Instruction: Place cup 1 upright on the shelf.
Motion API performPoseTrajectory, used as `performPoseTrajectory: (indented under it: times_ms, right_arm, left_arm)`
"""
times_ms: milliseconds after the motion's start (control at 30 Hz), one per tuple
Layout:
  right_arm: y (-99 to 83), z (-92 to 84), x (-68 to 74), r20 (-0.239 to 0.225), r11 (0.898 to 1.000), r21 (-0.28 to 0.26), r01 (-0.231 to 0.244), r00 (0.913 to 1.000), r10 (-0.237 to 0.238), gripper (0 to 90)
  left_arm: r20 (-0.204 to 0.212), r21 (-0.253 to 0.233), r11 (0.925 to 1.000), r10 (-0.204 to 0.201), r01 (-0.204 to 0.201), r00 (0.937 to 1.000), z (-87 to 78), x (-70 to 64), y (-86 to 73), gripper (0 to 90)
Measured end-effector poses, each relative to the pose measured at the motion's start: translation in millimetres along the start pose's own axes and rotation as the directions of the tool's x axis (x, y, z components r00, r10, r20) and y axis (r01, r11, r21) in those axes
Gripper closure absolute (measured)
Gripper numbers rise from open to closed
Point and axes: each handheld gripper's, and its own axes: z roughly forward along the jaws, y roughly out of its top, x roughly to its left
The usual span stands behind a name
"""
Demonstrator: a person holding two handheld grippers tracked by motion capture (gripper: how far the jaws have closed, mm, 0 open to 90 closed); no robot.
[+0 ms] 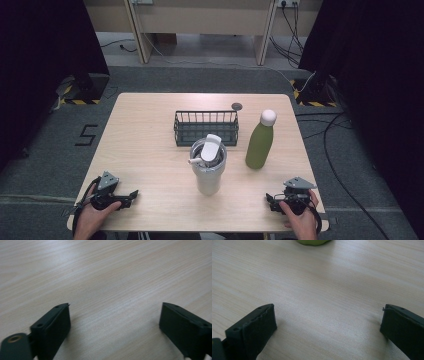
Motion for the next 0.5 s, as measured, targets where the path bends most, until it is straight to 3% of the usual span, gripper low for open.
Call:
performPoseTrajectory:
  times_ms: [33,167,367,500]
  right_arm:
    - [0.0,0.0,0.0,0.0,1.0,0.0,0.0,1.0,0.0,0.3]
    - [0.0,-0.1,0.3,0.0,1.0,0.002,-0.005,1.0,0.005,0.3]
    - [0.1,-0.1,0.3,-0.001,1.0,0.003,-0.005,1.0,0.005,0.3]
    - [0.5,0.3,0.0,-0.003,1.0,0.003,-0.002,1.0,0.002,0.3]
  left_arm:
    - [0.0,0.0,1.0,0.0,0.0,1.0,0.0,0.0,0.0,16.1]
    - [-0.007,-0.032,0.9986,0.042,-0.043,0.9991,-1.7,-2.9,0.1,15.1]
    - [0.0,-0.116,0.9927,0.033,-0.033,0.9994,-8.5,-5.2,2.8,14.8]
    - [0.043,-0.173,0.9846,0.031,-0.023,0.9986,-12.6,-13.4,7.7,14.7]
